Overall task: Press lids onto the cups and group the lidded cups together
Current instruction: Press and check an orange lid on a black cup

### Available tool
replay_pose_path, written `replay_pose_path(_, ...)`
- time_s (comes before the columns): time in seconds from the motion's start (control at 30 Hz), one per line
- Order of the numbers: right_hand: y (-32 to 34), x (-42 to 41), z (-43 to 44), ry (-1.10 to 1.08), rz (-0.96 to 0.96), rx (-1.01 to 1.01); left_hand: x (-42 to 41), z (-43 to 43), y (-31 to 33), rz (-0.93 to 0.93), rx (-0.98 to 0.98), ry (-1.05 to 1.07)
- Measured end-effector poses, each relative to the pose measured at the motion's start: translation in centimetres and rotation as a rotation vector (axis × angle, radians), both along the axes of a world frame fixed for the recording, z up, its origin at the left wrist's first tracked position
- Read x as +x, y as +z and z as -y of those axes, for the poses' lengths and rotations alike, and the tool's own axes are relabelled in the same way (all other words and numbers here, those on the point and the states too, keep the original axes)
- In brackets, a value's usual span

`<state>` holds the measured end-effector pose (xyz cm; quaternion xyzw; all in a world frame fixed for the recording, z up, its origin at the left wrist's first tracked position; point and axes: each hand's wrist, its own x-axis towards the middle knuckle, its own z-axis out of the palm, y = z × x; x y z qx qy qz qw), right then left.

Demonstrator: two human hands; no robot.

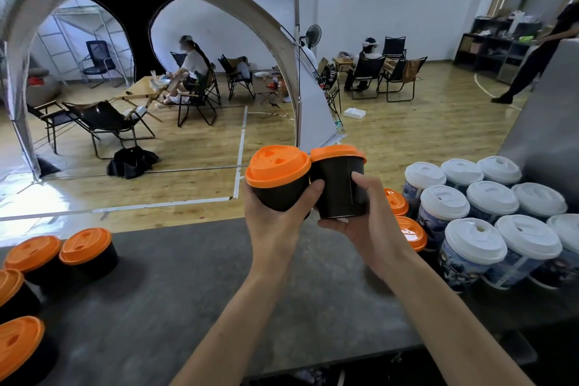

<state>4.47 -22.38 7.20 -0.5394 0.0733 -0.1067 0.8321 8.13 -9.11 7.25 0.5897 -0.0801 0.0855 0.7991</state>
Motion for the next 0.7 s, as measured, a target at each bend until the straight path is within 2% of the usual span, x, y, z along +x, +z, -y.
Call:
replay_pose_path(0.17,0.34,0.03,-0.34,-0.019,-0.016,-0.135,-0.17,-0.03,0.27,0.087,0.115,0.054)
replay_pose_path(0.27,0.26,0.15,-0.70,-0.072,-0.051,-0.114,-0.17,0.09,0.58,0.041,0.061,0.028)
replay_pose_path(0.4,0.63,-0.01,-0.53,-0.028,-0.046,-0.017,-0.02,0.06,0.58,-0.061,-0.031,-0.065)
replay_pose_path(0.53,0.82,-0.16,-0.30,0.004,-0.038,-0.067,0.08,0.00,0.41,-0.051,-0.030,-0.050)
replay_pose_path(0.63,0.63,0.19,-0.57,-0.053,-0.065,-0.163,-0.04,0.00,0.57,-0.027,-0.006,-0.046)
replay_pose_path(0.7,0.37,0.36,-0.60,-0.084,-0.081,-0.153,-0.15,0.01,0.71,-0.031,-0.006,-0.053)
